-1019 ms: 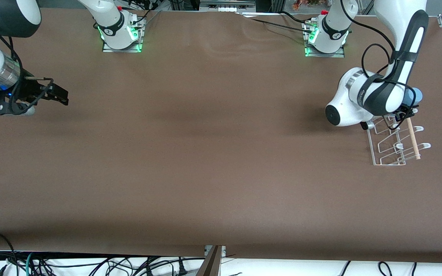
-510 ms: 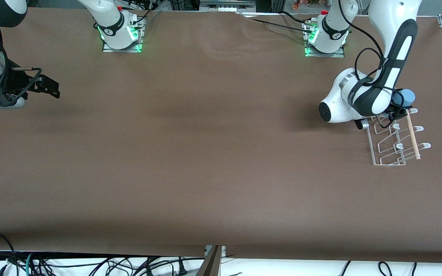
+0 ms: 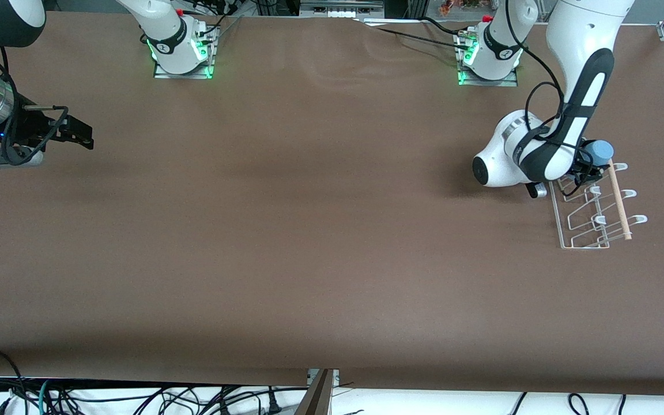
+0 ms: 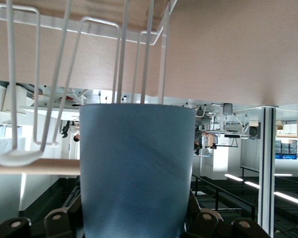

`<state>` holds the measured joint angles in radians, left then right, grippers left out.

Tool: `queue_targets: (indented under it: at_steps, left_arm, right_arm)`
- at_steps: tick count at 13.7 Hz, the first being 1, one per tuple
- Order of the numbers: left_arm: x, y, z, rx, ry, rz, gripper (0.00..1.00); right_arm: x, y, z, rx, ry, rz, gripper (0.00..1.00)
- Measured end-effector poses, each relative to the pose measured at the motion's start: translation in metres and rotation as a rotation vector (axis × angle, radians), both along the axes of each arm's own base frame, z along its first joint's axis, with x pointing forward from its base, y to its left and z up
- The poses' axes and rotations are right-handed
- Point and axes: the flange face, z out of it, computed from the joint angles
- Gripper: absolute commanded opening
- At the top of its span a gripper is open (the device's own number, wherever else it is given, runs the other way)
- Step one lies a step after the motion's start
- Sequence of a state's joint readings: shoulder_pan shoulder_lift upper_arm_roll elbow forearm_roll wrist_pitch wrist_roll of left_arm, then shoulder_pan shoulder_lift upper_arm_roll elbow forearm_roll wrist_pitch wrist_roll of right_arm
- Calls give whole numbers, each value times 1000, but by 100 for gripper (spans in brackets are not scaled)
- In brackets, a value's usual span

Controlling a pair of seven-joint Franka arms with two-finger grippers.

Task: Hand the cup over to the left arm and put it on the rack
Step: 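Carry the cup with the left gripper up onto the rack's prongs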

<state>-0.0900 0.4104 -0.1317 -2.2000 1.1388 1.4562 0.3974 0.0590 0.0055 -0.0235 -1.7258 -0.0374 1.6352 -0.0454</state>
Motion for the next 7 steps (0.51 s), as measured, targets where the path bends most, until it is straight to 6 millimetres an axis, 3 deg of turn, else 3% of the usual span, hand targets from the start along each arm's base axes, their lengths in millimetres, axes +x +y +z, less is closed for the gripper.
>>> queue_targets:
  at_steps: [1, 2, 7]
  left_arm:
    - [0, 0, -4, 0, 3, -7, 39]
    - [0, 0, -7, 0, 5, -13, 99]
    - [1, -2, -9, 1, 0, -23, 100]
  right_arm:
    - [0, 1, 2, 1, -5, 1, 99]
    - [1, 2, 5, 1, -10, 3, 99]
    - [1, 34, 5, 2, -13, 58, 99]
